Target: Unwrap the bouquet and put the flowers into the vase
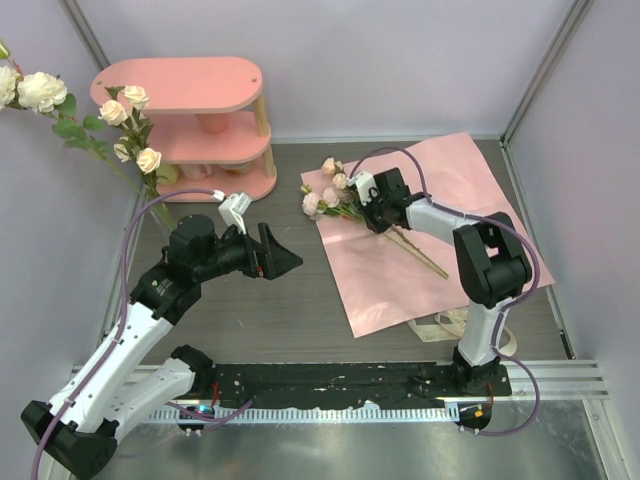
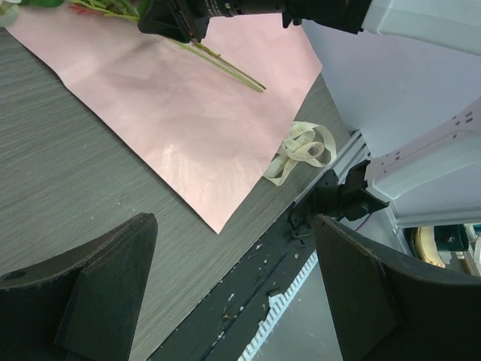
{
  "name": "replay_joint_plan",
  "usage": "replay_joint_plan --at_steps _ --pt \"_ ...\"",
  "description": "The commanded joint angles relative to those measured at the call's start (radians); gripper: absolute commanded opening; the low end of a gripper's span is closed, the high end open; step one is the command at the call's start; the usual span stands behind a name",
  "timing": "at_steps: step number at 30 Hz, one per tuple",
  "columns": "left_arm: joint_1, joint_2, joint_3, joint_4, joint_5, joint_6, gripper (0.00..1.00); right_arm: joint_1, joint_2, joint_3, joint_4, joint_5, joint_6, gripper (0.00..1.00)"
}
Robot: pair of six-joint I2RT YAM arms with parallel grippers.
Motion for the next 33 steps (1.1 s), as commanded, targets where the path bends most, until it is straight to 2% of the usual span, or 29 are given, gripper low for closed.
replay_joint_plan --at_steps 1,4,9,11,15,16,19,22,25,26,27,31,33 --pt "-0.003 0.000 0.042 0.049 0.027 -0.043 0.89 0.078 -0.181 0.064 -0.002 0.066 -0.011 0.08" --pt "-0.003 0.009 0.035 0.110 0.050 -0.086 0.89 0.115 -0.249 0.085 -0.028 0.088 0.018 0.01" --pt "-0.004 0.025 0.005 0.236 0.085 -0.177 0.80 0.126 -0.435 0.073 0.010 0.037 0.135 0.01" --pt "-0.012 0.029 -0.007 0.303 0.096 -0.221 0.74 0.126 -0.523 0.023 0.074 -0.030 0.208 0.01" --pt "-0.031 0.034 -0.026 0.409 0.083 -0.301 0.71 0.129 -0.662 -0.111 0.231 -0.185 0.337 0.01" --pt "-0.043 0.039 -0.029 0.481 0.059 -0.318 0.71 0.134 -0.686 -0.161 0.312 -0.214 0.363 0.01" --pt "-0.084 0.058 -0.041 0.581 0.005 -0.365 0.80 0.167 -0.757 -0.244 0.416 -0.261 0.464 0.01" --pt "-0.144 0.100 -0.015 0.596 -0.099 -0.343 0.81 0.218 -0.794 -0.286 0.467 -0.265 0.526 0.01" --pt "-0.197 0.134 0.034 0.528 -0.246 -0.274 0.70 0.255 -0.831 -0.321 0.515 -0.256 0.593 0.01" --pt "-0.210 0.138 0.057 0.501 -0.295 -0.264 0.63 0.263 -0.840 -0.332 0.528 -0.253 0.604 0.01" --pt "-0.219 0.147 0.063 0.488 -0.352 -0.249 0.61 0.279 -0.849 -0.344 0.541 -0.251 0.616 0.01" --pt "-0.267 0.161 0.065 0.484 -0.423 -0.253 0.53 0.304 -0.891 -0.386 0.559 -0.225 0.615 0.01" --pt "-0.282 0.166 0.066 0.484 -0.475 -0.250 0.53 0.313 -0.903 -0.389 0.552 -0.225 0.612 0.01"
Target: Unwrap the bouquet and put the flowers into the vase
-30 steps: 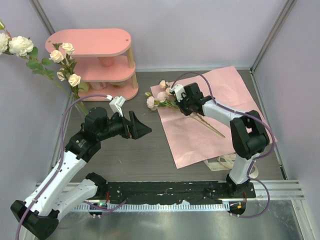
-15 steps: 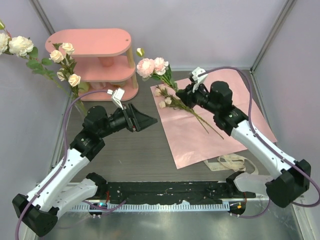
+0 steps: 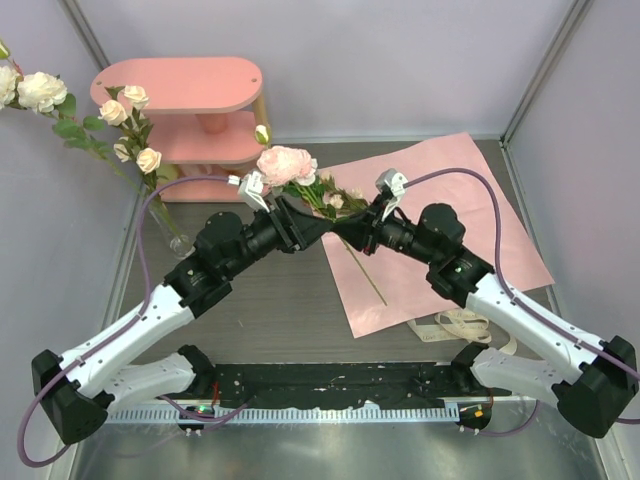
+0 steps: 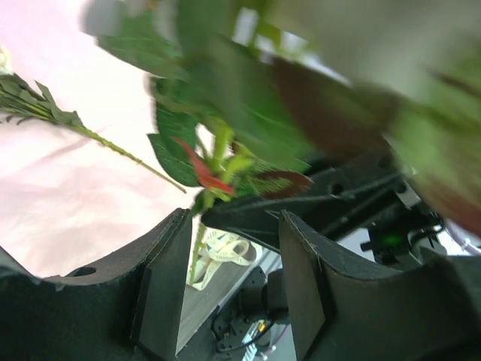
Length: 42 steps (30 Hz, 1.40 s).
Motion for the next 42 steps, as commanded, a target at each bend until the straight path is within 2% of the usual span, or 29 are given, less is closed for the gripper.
replay_joint_plan --at_steps 1,6,9,15,19,22,23,24,25,28,29,33,34,36,37,40,42 --pt "-0.041 0.008 0.049 0.016 -0.166 0.031 0.53 0.023 -0.053 -0.001 0.105 0.000 0.028 0.01" --pt "-0.052 0.018 0.066 0.019 -0.208 0.037 0.53 0.044 -0.081 -0.016 0.098 -0.005 0.028 0.01" --pt "-0.058 0.025 0.072 0.039 -0.216 0.038 0.48 0.049 -0.092 -0.030 0.103 -0.008 0.027 0.01" --pt "-0.061 0.035 0.063 0.096 -0.179 0.029 0.31 0.053 -0.092 -0.035 0.097 -0.023 0.025 0.01" --pt "-0.063 0.038 0.060 0.108 -0.159 0.034 0.12 0.055 -0.090 -0.035 0.098 -0.022 0.030 0.01" --pt "-0.061 0.018 0.069 0.072 -0.185 0.078 0.00 0.058 -0.092 -0.024 0.066 0.026 0.047 0.27" --pt "-0.061 0.009 0.075 0.049 -0.199 0.096 0.00 0.056 -0.099 -0.020 0.048 0.044 0.048 0.43" --pt "-0.063 -0.012 0.096 -0.015 -0.234 0.154 0.00 0.058 -0.102 -0.007 0.001 0.062 0.048 0.49" --pt "-0.061 -0.024 0.112 -0.055 -0.266 0.187 0.00 0.056 -0.113 0.000 -0.030 0.122 0.045 0.59" --pt "-0.061 -0.063 0.214 -0.291 -0.427 0.344 0.00 0.055 -0.173 0.011 -0.135 0.261 0.021 0.71" --pt "-0.061 -0.069 0.244 -0.404 -0.476 0.376 0.00 0.056 -0.217 0.005 -0.147 0.302 0.011 0.74" --pt "-0.058 -0.104 0.352 -0.542 -0.709 0.532 0.00 0.056 -0.300 -0.032 -0.188 0.412 -0.055 0.82" --pt "-0.056 -0.118 0.363 -0.545 -0.793 0.590 0.00 0.056 -0.306 -0.032 -0.198 0.423 -0.074 0.83" --pt "-0.049 -0.127 0.388 -0.510 -0.863 0.661 0.00 0.056 -0.306 -0.021 -0.216 0.440 -0.085 0.83" --pt "-0.041 -0.126 0.397 -0.489 -0.921 0.748 0.00 0.056 -0.303 -0.018 -0.243 0.442 -0.090 0.83" --pt "-0.023 -0.065 0.478 -0.426 -1.037 0.860 0.00 0.056 -0.290 -0.010 -0.253 0.435 -0.082 0.83" --pt "0.006 -0.029 0.564 -0.413 -1.055 0.966 0.00 0.056 -0.280 -0.010 -0.251 0.425 -0.068 0.83"
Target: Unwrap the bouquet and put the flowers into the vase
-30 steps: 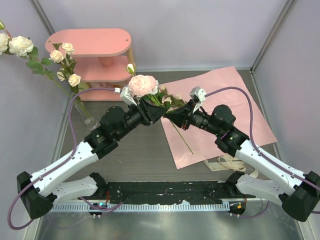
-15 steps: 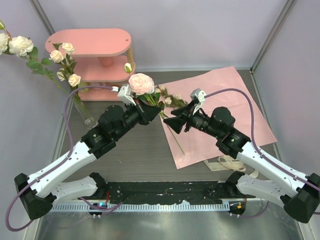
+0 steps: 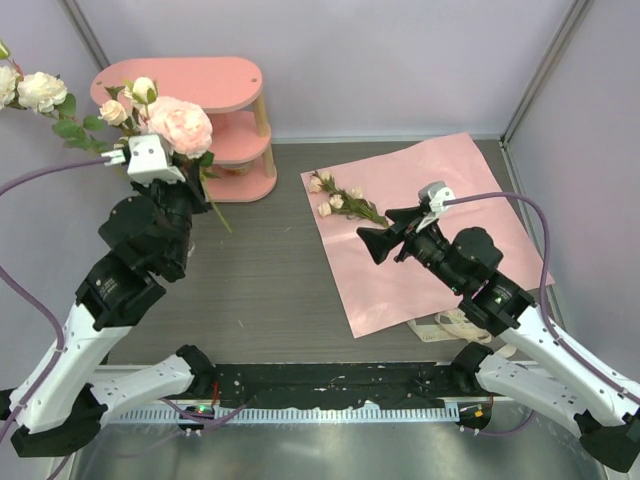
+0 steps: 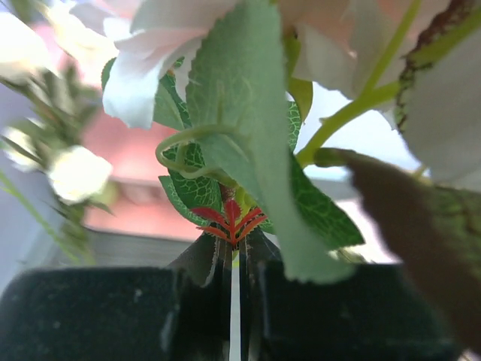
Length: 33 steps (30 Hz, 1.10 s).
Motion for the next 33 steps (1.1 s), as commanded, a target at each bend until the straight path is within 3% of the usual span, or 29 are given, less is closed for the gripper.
replay_joint_plan --at_steps 1,7,16,33 --pt "0.048 0.114 0.150 0.080 -0.190 0.285 0.00 0.002 0.026 0.027 -0.024 0.025 -0.003 0.82" --pt "0.209 0.168 0.281 0.190 -0.187 0.396 0.00 0.002 0.029 0.021 -0.023 0.022 0.013 0.82" --pt "0.426 0.193 0.253 0.272 -0.134 0.309 0.00 0.002 0.035 0.034 -0.029 0.032 -0.003 0.82" --pt "0.605 0.185 0.195 0.270 -0.081 0.152 0.00 0.002 0.057 0.027 -0.027 0.037 -0.007 0.82"
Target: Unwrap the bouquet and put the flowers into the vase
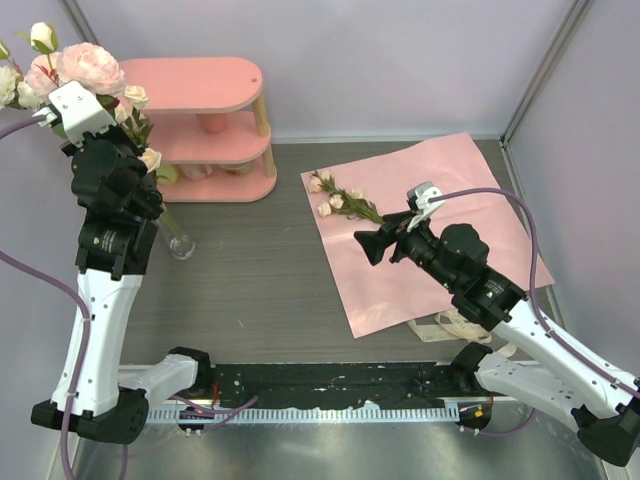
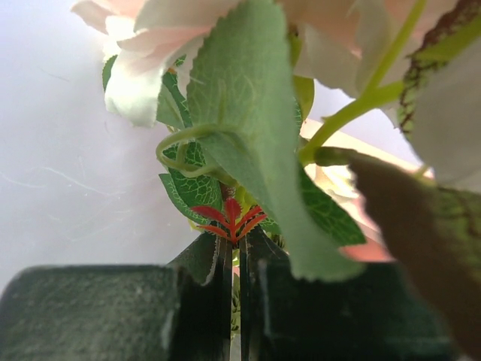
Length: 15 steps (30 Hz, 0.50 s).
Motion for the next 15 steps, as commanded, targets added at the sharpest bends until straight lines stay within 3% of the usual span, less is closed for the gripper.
replay_joint_plan --at_steps 1,15 --pt "0.038 -0.018 -0.026 0.067 0.018 -0.067 0.00 0.002 0.002 0.028 0.031 0.014 -0.007 0.82" --pt "0.115 -0.028 -0.118 0.046 0.073 -0.179 0.00 0.002 0.004 0.020 0.031 0.014 0.000 0.83"
